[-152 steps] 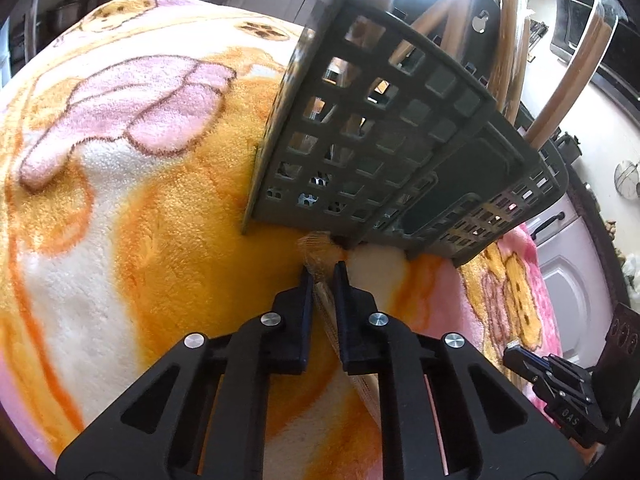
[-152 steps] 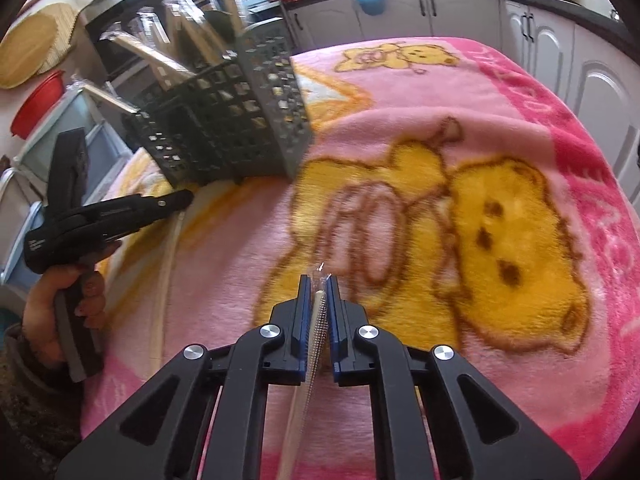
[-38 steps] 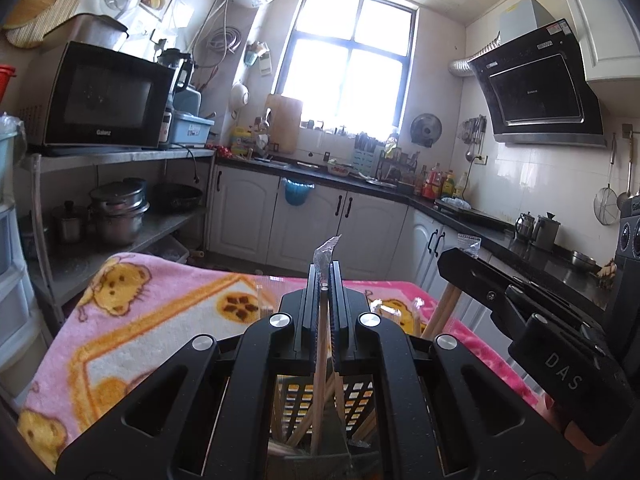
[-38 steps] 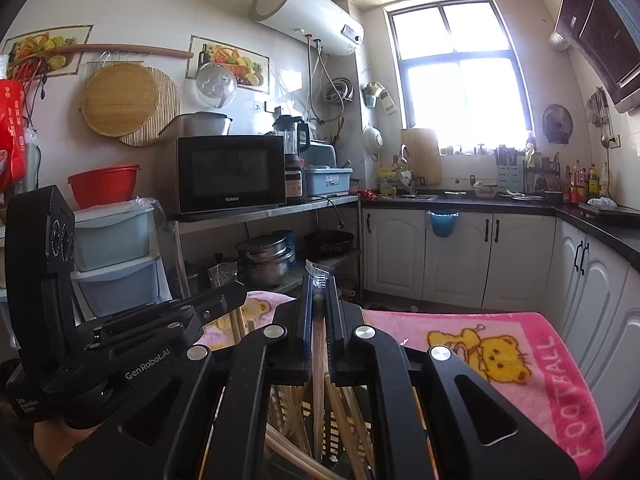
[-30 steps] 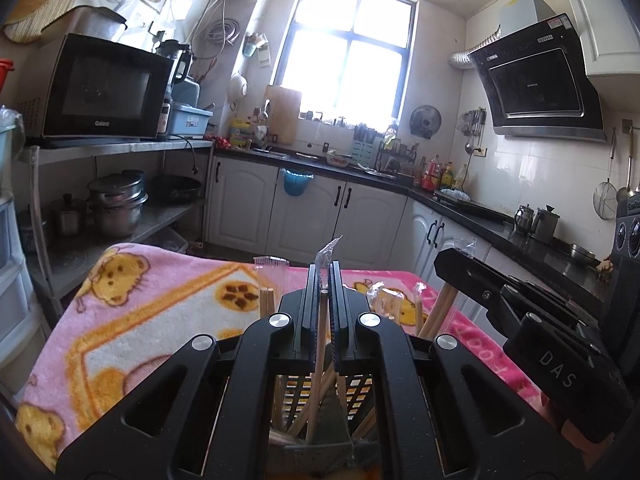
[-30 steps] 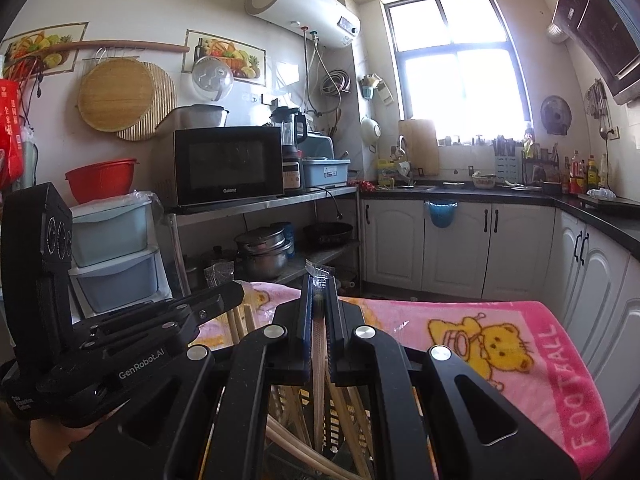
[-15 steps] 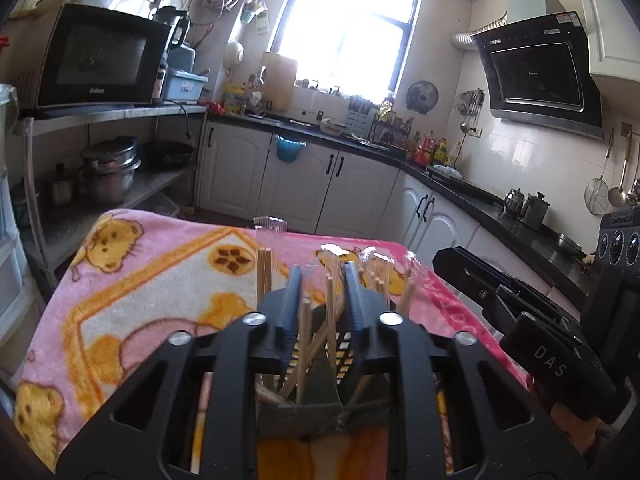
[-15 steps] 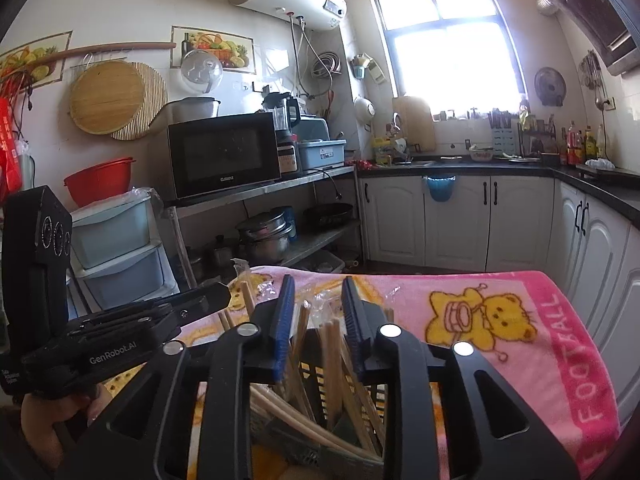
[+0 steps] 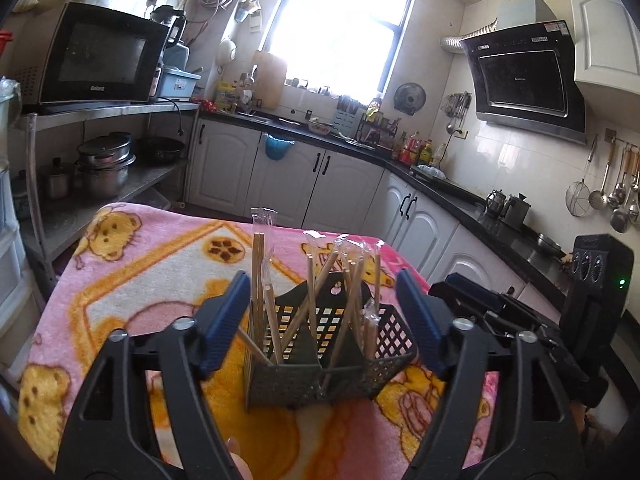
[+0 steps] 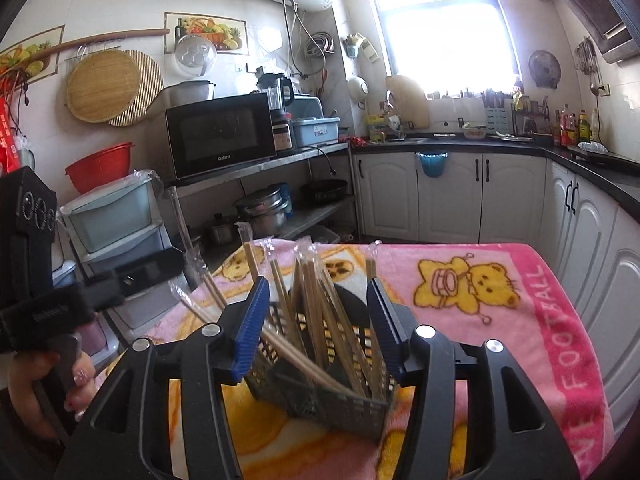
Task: Organize utensils
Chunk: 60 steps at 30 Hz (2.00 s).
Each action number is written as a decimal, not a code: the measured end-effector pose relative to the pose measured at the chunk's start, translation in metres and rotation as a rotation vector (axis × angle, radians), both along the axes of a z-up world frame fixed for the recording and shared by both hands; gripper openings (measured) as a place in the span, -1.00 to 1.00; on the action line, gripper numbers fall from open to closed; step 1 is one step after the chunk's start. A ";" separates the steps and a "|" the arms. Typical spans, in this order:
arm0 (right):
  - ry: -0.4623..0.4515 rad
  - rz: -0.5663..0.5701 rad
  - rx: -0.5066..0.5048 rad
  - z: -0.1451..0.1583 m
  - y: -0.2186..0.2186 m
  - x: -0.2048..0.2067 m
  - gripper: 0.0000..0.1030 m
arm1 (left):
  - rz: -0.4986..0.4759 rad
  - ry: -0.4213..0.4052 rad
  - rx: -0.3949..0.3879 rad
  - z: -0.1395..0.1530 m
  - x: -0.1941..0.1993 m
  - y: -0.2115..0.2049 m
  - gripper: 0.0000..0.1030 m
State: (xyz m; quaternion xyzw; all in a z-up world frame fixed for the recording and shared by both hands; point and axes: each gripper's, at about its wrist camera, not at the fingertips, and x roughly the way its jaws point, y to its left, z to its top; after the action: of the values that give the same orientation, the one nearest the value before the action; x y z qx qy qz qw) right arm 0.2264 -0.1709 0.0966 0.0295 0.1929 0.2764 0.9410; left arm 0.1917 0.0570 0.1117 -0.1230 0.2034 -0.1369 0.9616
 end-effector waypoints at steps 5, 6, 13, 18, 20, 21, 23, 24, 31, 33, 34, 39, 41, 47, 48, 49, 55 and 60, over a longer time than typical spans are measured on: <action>0.011 -0.011 0.003 -0.002 -0.007 -0.012 0.15 | 0.016 -0.005 -0.012 0.002 -0.015 0.004 0.78; 0.009 -0.012 0.001 -0.002 -0.008 -0.015 0.18 | 0.022 -0.002 -0.014 0.002 -0.018 0.005 0.79; -0.004 -0.036 -0.016 -0.007 -0.017 -0.038 0.53 | 0.041 0.045 0.005 -0.008 -0.031 0.008 0.79; -0.004 -0.046 -0.047 -0.016 -0.021 -0.052 0.64 | 0.054 0.074 0.035 -0.022 -0.041 0.002 0.79; -0.003 -0.051 -0.056 -0.022 -0.023 -0.058 0.68 | 0.052 0.086 0.045 -0.028 -0.043 -0.001 0.79; 0.000 -0.053 -0.060 -0.024 -0.023 -0.060 0.69 | 0.054 0.091 0.051 -0.030 -0.044 -0.002 0.79; 0.008 -0.057 -0.067 -0.030 -0.024 -0.063 0.72 | 0.053 0.102 0.065 -0.038 -0.048 -0.007 0.79; 0.014 -0.057 -0.070 -0.033 -0.025 -0.066 0.73 | 0.051 0.109 0.069 -0.042 -0.049 -0.008 0.79; 0.041 -0.070 -0.083 -0.050 -0.030 -0.078 0.83 | 0.058 0.121 0.096 -0.064 -0.060 -0.018 0.80; 0.047 -0.074 -0.092 -0.057 -0.031 -0.081 0.84 | 0.062 0.121 0.088 -0.070 -0.064 -0.019 0.80; 0.050 -0.076 -0.096 -0.059 -0.031 -0.082 0.84 | 0.065 0.121 0.089 -0.072 -0.065 -0.020 0.80; 0.076 -0.083 -0.104 -0.072 -0.030 -0.086 0.85 | 0.072 0.110 0.103 -0.084 -0.072 -0.026 0.80; 0.074 -0.089 -0.114 -0.077 -0.029 -0.088 0.85 | 0.075 0.098 0.111 -0.087 -0.074 -0.028 0.80; 0.054 -0.108 -0.129 -0.089 -0.027 -0.095 0.85 | 0.084 0.058 0.115 -0.095 -0.081 -0.033 0.80; 0.053 -0.109 -0.128 -0.091 -0.028 -0.095 0.85 | 0.088 0.050 0.116 -0.097 -0.083 -0.033 0.80; 0.052 -0.110 -0.127 -0.093 -0.028 -0.096 0.85 | 0.089 0.047 0.117 -0.098 -0.084 -0.033 0.80; 0.011 -0.124 -0.117 -0.099 -0.029 -0.104 0.85 | 0.121 0.033 0.144 -0.103 -0.088 -0.035 0.80; -0.079 -0.147 -0.096 -0.096 -0.032 -0.116 0.85 | 0.128 -0.004 0.153 -0.107 -0.093 -0.035 0.80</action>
State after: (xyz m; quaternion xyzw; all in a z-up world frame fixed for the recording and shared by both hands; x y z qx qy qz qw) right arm 0.1106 -0.2031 0.0004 -0.0126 0.1660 0.1977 0.9660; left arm 0.0985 0.0219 0.0050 -0.0614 0.2030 -0.0595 0.9754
